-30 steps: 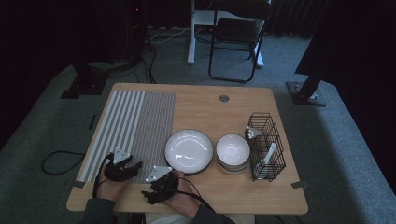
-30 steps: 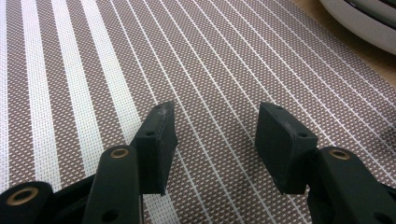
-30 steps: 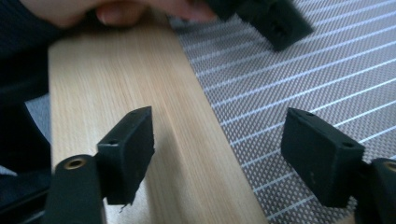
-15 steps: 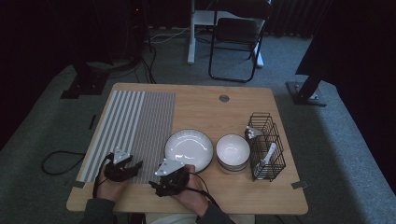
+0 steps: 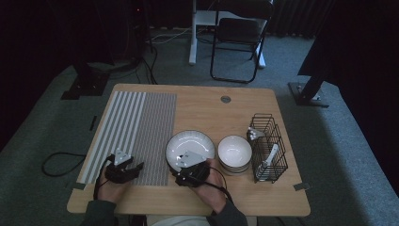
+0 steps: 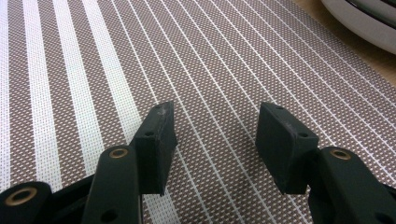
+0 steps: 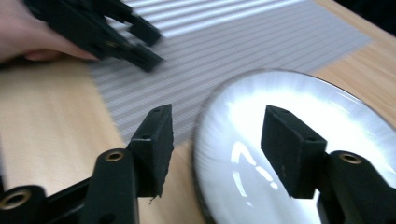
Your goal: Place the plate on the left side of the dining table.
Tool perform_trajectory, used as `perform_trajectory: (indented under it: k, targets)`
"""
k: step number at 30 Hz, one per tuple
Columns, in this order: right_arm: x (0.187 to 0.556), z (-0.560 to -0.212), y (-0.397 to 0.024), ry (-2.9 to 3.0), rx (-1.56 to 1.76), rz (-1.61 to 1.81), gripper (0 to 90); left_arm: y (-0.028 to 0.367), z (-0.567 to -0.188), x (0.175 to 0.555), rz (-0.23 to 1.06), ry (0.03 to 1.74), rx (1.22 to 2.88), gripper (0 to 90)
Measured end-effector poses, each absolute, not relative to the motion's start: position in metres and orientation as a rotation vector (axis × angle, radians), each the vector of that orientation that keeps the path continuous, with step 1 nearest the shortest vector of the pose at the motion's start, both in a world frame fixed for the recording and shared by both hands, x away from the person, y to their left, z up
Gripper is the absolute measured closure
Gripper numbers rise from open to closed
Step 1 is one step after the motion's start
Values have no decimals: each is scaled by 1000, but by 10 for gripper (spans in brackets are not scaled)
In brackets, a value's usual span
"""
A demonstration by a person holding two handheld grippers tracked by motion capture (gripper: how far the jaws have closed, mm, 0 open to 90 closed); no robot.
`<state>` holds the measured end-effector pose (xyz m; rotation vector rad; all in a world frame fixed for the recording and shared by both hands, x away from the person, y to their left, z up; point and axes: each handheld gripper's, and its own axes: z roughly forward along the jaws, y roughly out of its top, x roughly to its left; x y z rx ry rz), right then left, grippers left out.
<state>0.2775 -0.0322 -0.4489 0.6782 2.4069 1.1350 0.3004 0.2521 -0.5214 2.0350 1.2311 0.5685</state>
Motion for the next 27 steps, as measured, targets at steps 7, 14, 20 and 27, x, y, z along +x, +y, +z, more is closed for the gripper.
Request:
perform_trajectory:
  k: [7, 14, 20, 27]
  targets:
    - [277, -455, -59, 2355, 776, 1105, 518, 252, -521, 300, 568, 1233, 2033, 483]
    - [270, -457, -79, 2315, 834, 1089, 567, 251, -515, 299, 576, 1226, 2016, 506]
    - [266, -459, -91, 2299, 858, 1061, 613, 243, -497, 305, 572, 1161, 2006, 540]
    - [266, -467, -97, 2308, 880, 1022, 634, 212, -475, 332, 537, 1038, 2002, 547]
